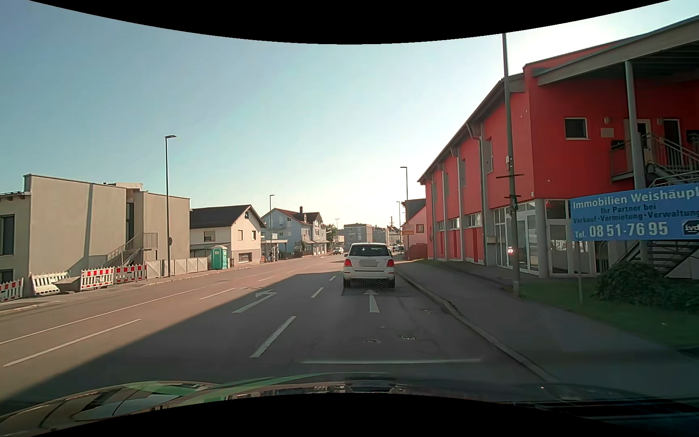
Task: Follow the waypoints while adhering to traffic rules and regulations
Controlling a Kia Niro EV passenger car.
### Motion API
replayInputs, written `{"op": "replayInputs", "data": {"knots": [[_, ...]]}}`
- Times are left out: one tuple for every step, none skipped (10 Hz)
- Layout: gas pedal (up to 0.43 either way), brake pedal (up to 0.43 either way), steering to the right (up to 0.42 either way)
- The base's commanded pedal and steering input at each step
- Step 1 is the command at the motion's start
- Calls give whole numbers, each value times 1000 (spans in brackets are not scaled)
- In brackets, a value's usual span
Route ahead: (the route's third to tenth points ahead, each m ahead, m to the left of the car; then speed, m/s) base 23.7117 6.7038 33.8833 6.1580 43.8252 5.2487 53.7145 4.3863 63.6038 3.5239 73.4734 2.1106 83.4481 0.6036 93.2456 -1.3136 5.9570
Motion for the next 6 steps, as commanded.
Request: {"op": "replayInputs", "data": {"knots": [[209, 0, 14], [209, 0, 11], [197, 0, 10], [197, 0, 9], [197, 0, 8], [197, 0, 8]]}}
